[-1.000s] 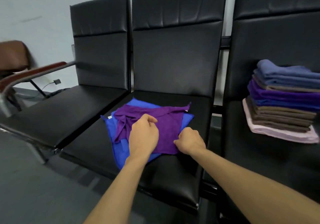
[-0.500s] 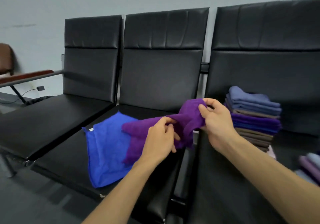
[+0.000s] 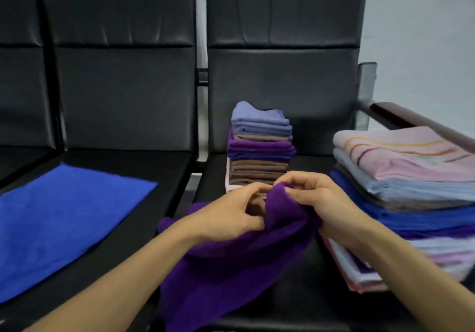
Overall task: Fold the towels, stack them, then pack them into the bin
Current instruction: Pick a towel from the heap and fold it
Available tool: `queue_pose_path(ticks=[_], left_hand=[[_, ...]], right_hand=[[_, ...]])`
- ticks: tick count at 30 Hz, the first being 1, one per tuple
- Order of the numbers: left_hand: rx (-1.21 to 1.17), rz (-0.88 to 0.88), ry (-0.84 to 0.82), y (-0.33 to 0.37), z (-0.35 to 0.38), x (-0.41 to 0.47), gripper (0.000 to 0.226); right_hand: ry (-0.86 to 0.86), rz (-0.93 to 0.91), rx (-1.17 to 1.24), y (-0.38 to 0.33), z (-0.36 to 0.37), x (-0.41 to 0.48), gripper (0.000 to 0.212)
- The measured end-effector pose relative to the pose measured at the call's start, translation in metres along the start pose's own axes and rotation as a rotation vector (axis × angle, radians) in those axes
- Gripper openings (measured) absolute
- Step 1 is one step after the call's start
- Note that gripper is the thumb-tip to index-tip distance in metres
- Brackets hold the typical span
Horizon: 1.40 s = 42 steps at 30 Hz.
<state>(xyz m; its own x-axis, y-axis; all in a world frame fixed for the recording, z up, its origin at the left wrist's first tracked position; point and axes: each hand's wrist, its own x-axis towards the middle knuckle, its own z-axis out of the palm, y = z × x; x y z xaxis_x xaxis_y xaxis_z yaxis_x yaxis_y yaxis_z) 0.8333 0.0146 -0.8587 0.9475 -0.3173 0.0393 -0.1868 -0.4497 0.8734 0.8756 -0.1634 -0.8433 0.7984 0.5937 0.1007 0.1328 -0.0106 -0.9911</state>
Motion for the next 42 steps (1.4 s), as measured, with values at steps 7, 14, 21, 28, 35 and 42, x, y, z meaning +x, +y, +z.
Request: queue_pose_path(ticks=[7, 14, 21, 28, 35, 42], left_hand=[[0.228, 0.007, -0.069, -0.004, 0.003, 0.01, 0.019], [0.247, 0.105, 0.098, -0.004, -0.015, -0.013, 0.053], [0.117, -0.018, -0.077, 0.0, -0.03, -0.032, 0.027], [0.808, -0.172, 0.036, -0.031, -0.063, -0.035, 0.012], [0.503, -0.072, 1.009, -0.032, -0.073, -0.024, 0.008], [-0.11, 0.254, 1.132, -0.004, -0.071, -0.026, 0.006]], right_hand=[[0.083, -0.01, -0.035, -0.002, -0.026, -0.013, 0.018], [-0.161, -0.122, -1.108, -0.028, -0.027, -0.033, 0.036], [-0.066, -0.067, -1.079, -0.017, -0.031, -0.025, 0.022], [-0.06, 0.043, -0.723, -0.02, -0.031, -0.019, 0.022], [0.615, -0.313, -0.906, -0.002, -0.022, 0.015, 0.036], [0.818, -0.676, -0.808, -0.012, -0.029, 0.006, 0.03]])
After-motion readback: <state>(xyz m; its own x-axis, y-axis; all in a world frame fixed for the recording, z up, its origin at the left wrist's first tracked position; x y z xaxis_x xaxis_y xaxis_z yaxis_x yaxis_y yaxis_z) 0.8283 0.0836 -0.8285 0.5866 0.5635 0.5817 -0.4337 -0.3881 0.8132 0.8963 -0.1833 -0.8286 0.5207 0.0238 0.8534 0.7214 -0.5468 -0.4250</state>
